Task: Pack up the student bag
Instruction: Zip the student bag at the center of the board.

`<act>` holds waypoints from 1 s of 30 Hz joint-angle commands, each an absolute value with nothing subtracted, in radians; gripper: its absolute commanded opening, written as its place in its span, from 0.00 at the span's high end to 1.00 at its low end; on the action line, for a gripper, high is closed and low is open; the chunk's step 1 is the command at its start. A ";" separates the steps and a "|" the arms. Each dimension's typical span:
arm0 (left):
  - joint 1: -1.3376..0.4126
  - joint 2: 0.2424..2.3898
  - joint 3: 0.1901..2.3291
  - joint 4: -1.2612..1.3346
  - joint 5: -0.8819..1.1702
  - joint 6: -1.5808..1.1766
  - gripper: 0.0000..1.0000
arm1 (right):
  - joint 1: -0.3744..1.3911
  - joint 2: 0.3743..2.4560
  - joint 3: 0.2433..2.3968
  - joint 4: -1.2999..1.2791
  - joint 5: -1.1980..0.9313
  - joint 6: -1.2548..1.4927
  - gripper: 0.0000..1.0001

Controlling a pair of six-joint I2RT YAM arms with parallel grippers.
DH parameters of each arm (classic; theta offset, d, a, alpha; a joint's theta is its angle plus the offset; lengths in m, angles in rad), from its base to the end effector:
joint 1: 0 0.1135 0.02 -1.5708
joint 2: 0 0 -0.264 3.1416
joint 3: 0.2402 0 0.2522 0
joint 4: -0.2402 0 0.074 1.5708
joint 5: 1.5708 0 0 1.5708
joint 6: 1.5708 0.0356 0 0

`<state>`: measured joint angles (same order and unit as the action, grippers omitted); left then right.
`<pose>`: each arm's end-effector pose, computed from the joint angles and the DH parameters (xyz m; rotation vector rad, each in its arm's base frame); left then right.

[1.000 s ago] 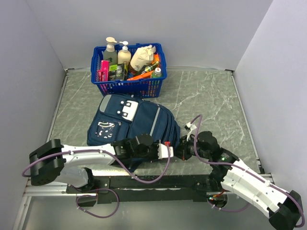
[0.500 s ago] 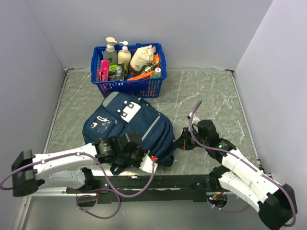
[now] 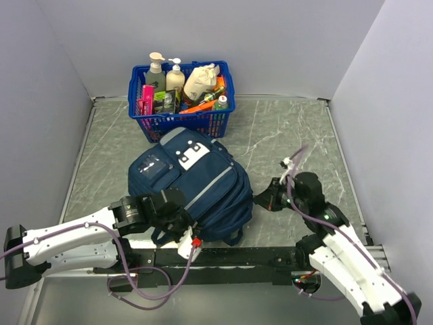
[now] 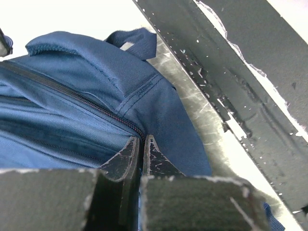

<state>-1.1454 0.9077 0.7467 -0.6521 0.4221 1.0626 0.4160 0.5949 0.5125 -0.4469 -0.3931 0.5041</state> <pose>0.0619 -0.1719 0.2642 2.1883 0.8784 -0.5416 0.1250 0.0701 0.2471 -0.1535 2.1999 0.9489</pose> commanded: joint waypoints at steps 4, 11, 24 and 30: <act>-1.150 0.850 0.721 -0.931 0.350 1.163 0.99 | 0.341 0.408 0.555 -0.577 -0.276 0.514 1.00; -1.150 0.799 0.572 -0.606 0.092 1.070 0.18 | 0.347 0.529 0.439 -0.431 -0.593 0.499 1.00; -1.147 1.101 0.909 -0.199 0.268 0.368 0.23 | 0.499 0.663 0.499 -0.368 -0.572 0.476 1.00; -1.180 1.324 0.999 -0.201 0.308 0.318 0.26 | 0.500 0.637 0.494 -0.368 -0.577 0.485 1.00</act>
